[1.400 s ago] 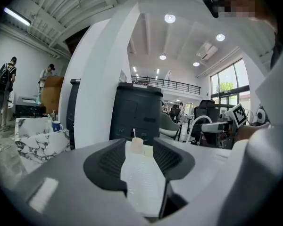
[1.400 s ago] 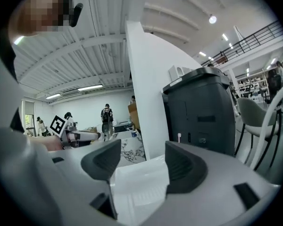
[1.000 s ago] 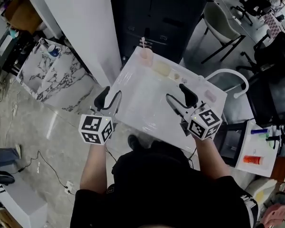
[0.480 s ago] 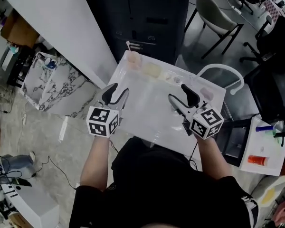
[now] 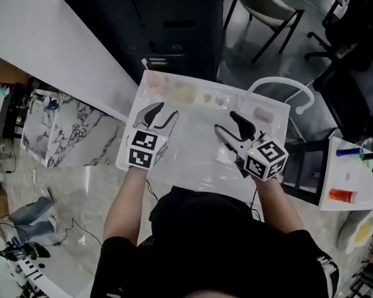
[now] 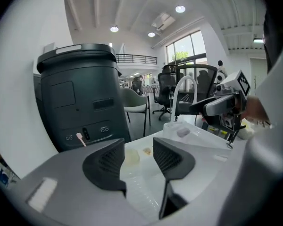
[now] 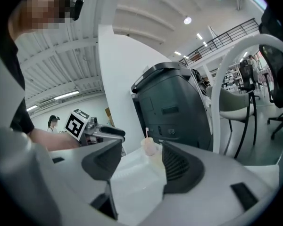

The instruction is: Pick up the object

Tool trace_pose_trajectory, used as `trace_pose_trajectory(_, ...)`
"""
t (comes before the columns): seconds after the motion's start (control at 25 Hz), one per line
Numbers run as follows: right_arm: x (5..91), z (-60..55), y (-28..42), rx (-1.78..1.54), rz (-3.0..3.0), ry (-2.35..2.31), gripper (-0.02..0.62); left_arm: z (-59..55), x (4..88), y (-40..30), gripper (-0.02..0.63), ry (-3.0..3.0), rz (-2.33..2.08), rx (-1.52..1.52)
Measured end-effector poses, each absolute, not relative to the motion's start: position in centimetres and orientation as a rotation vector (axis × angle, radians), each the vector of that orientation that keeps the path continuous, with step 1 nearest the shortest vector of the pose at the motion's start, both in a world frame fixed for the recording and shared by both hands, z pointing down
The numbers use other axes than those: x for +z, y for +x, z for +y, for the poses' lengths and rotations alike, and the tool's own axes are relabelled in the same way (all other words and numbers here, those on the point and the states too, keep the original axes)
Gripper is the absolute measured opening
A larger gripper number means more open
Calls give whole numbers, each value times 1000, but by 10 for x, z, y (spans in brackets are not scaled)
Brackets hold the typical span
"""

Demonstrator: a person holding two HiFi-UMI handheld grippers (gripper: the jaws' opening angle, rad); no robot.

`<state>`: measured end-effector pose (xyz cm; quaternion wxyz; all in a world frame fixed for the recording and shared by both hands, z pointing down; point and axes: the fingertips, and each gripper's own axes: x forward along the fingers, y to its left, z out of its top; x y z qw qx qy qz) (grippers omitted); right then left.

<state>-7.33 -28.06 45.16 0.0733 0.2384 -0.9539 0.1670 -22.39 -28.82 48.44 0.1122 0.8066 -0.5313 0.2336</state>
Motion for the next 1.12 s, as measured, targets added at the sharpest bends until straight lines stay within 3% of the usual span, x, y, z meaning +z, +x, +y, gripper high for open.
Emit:
trace_pose_trajectory(0.44, 477, -305, -77, 595, -2789, 842, 265, -344, 568, -216, 192, 2453, -1245, 1063)
trace_pose_trajectory(1.12, 506, -331, -70, 689, -2727, 881, 265, -378, 679, -204, 228, 2386, -887, 1356)
